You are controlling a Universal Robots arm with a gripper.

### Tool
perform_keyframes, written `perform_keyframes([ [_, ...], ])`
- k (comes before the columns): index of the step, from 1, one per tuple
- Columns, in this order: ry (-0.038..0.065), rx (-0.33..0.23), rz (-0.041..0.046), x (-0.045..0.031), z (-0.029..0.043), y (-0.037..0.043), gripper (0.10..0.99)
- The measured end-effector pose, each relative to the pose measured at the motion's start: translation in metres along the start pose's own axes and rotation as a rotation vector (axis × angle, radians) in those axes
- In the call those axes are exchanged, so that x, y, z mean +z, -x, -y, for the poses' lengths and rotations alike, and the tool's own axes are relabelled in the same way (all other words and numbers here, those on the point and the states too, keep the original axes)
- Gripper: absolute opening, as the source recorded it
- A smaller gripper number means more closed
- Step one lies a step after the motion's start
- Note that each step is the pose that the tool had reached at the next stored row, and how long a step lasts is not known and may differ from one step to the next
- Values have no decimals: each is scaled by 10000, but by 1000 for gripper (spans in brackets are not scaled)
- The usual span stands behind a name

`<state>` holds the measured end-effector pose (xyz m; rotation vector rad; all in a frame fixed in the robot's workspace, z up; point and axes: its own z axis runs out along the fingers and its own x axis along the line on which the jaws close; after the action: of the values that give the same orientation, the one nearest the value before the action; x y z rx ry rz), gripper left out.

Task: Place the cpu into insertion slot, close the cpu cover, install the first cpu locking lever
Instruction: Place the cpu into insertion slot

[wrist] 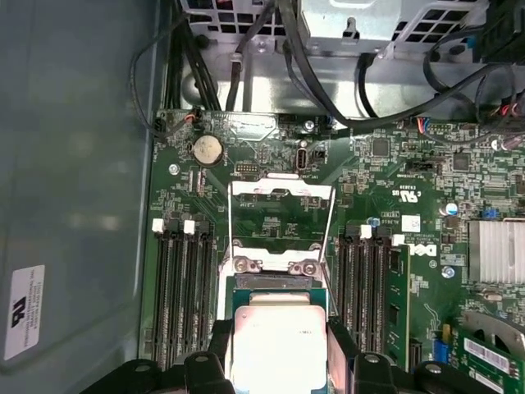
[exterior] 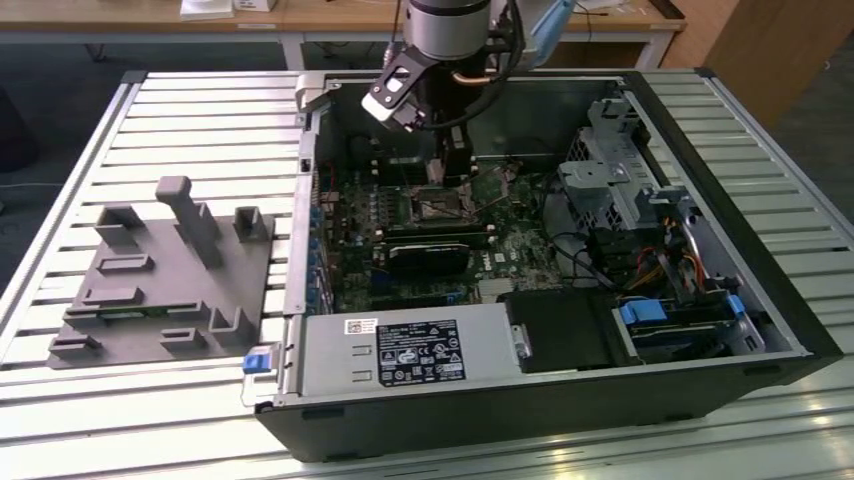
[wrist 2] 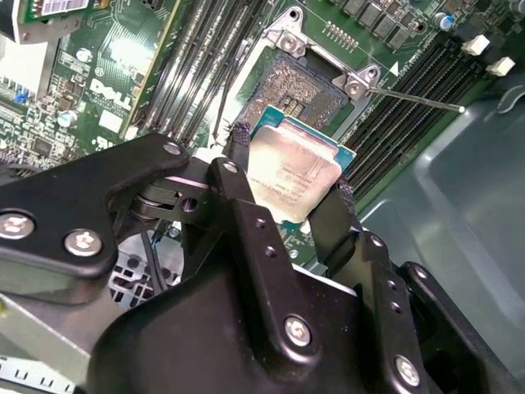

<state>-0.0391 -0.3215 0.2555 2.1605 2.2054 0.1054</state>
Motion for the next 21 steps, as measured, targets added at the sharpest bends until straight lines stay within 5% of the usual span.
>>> perform_keyframes([
  [21,-6,0,1,255,45,-9,541],
])
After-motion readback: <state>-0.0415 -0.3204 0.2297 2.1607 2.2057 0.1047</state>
